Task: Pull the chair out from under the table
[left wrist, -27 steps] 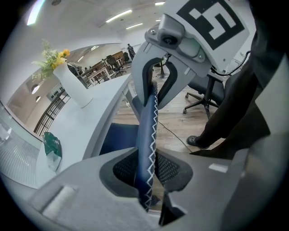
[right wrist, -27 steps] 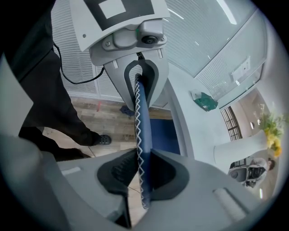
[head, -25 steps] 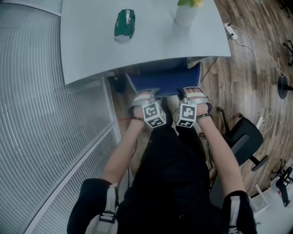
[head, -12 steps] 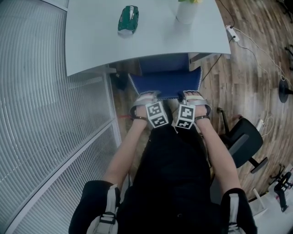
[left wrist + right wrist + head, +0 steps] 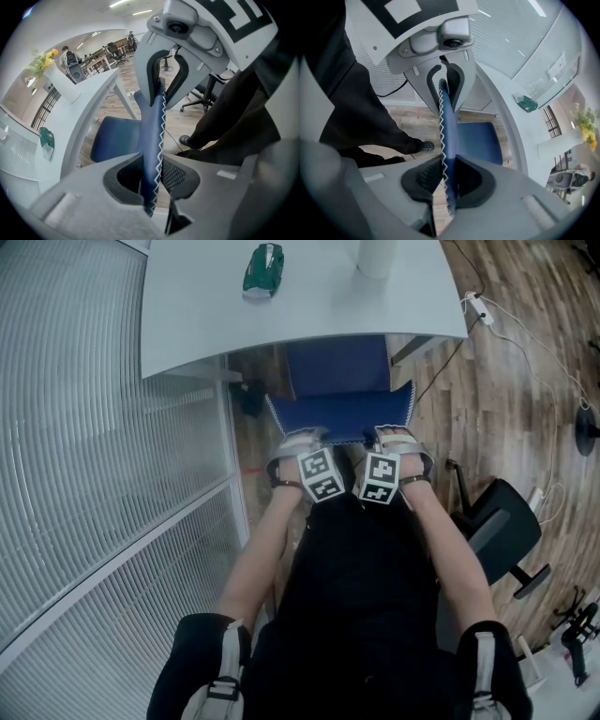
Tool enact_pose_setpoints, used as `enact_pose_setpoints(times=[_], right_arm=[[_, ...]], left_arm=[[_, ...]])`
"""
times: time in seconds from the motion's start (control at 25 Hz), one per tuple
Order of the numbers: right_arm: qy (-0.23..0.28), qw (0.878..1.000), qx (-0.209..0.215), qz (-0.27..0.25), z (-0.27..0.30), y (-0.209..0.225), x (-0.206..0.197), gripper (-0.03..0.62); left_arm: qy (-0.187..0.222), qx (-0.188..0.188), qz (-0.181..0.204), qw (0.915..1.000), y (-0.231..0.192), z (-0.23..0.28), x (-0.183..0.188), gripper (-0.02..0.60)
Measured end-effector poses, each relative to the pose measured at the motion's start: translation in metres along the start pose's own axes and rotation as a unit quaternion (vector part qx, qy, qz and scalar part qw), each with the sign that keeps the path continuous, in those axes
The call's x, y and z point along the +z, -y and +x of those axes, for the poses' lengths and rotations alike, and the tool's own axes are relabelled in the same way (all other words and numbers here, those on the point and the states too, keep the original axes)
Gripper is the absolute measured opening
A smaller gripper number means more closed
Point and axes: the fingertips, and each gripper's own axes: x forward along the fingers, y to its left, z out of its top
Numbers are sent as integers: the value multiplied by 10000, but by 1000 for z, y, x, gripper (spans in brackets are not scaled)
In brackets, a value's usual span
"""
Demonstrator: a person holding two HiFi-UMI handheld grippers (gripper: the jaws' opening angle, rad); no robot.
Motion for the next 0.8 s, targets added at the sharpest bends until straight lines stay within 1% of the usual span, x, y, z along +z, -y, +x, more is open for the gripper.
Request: enact_pose_setpoints(times=[0.2,0.56,0.8], right_arm=[[152,9998,103,53,-14,-36,-4,69],[240,9995,169,-151,-37,-95,-17,70],[231,9994,170,-191,-37,-116,-27,71]], left_arm=[[-188,-2,-250,9995,37,-9,2,91],[-237,-11,-711,9972,105,-21,10,92],[-263,-3,-845,9961,128,-16,13,94]])
